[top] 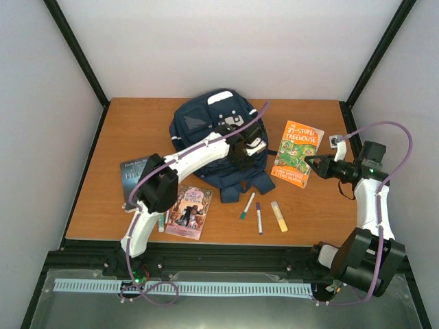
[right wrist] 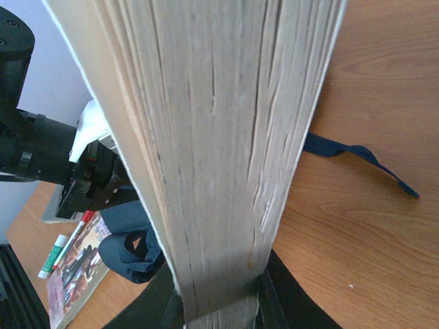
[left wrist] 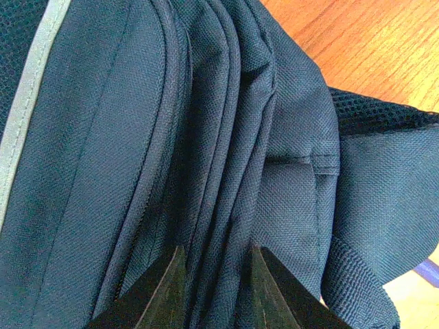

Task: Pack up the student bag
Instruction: Place the book in the student bag.

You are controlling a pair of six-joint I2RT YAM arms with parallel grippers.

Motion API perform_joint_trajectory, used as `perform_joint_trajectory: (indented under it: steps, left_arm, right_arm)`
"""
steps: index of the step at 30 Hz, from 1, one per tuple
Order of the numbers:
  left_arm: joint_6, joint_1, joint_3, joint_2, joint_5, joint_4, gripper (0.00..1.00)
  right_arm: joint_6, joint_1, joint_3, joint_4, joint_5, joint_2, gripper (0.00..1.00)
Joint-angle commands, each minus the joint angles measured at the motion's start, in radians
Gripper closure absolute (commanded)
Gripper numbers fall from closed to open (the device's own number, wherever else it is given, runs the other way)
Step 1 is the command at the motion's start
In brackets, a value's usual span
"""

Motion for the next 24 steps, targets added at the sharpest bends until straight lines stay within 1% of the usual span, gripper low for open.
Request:
perform_joint_trajectory:
  steps: [1, 2, 4, 5, 6, 8, 9, 13, 16, 19, 21, 24]
  left_arm:
    - [0.018, -0.007, 0.042, 0.017, 0.009, -0.01, 0.73]
    - [0.016, -0.008, 0.042, 0.021, 0.002, -0.01, 0.72]
    - [0.012, -0.008, 0.046, 0.032, -0.02, -0.014, 0.65]
    - [0.011, -0.008, 0.047, 0.036, -0.034, -0.015, 0.65]
    - [0.01, -0.008, 0.048, 0.039, -0.044, -0.018, 0.67]
    - [0.004, -0.008, 0.051, 0.042, -0.069, -0.019, 0.8]
    - [0.0, -0.008, 0.055, 0.042, -0.074, -0.021, 0.84]
    - [-0.01, -0.008, 0.06, 0.002, -0.09, -0.012, 0.97]
    - [-0.015, -0.008, 0.065, -0.058, -0.116, 0.008, 0.99]
    - [-0.016, -0.008, 0.057, -0.131, -0.154, 0.046, 0.99]
    - [-0.01, -0.008, 0.042, -0.179, -0.171, 0.077, 0.99]
    - [0.003, -0.008, 0.026, -0.234, -0.2, 0.112, 0.99]
  right_arm:
    - [-0.025, -0.009, 0.012, 0.033, -0.052, -0.007, 0.97]
    - [-0.024, -0.008, 0.012, 0.034, -0.052, -0.006, 0.97]
    - [-0.025, -0.009, 0.012, 0.035, -0.053, -0.004, 0.97]
    - [-0.025, -0.01, 0.012, 0.034, -0.054, -0.004, 0.97]
    - [-0.024, -0.01, 0.012, 0.034, -0.054, -0.003, 0.97]
    - [-0.023, -0.01, 0.011, 0.036, -0.054, -0.001, 0.97]
    - [-0.022, -0.01, 0.011, 0.036, -0.054, 0.0, 0.97]
    - [-0.015, -0.01, 0.008, 0.04, -0.052, 0.002, 0.97]
    - [0.007, -0.01, 0.009, 0.042, -0.051, 0.004, 0.97]
    - [0.105, -0.01, 0.009, 0.06, 0.005, -0.003, 0.97]
    - [0.135, -0.01, 0.014, 0.058, 0.021, -0.014, 0.97]
    - [0.16, -0.009, 0.033, 0.033, 0.006, -0.026, 0.97]
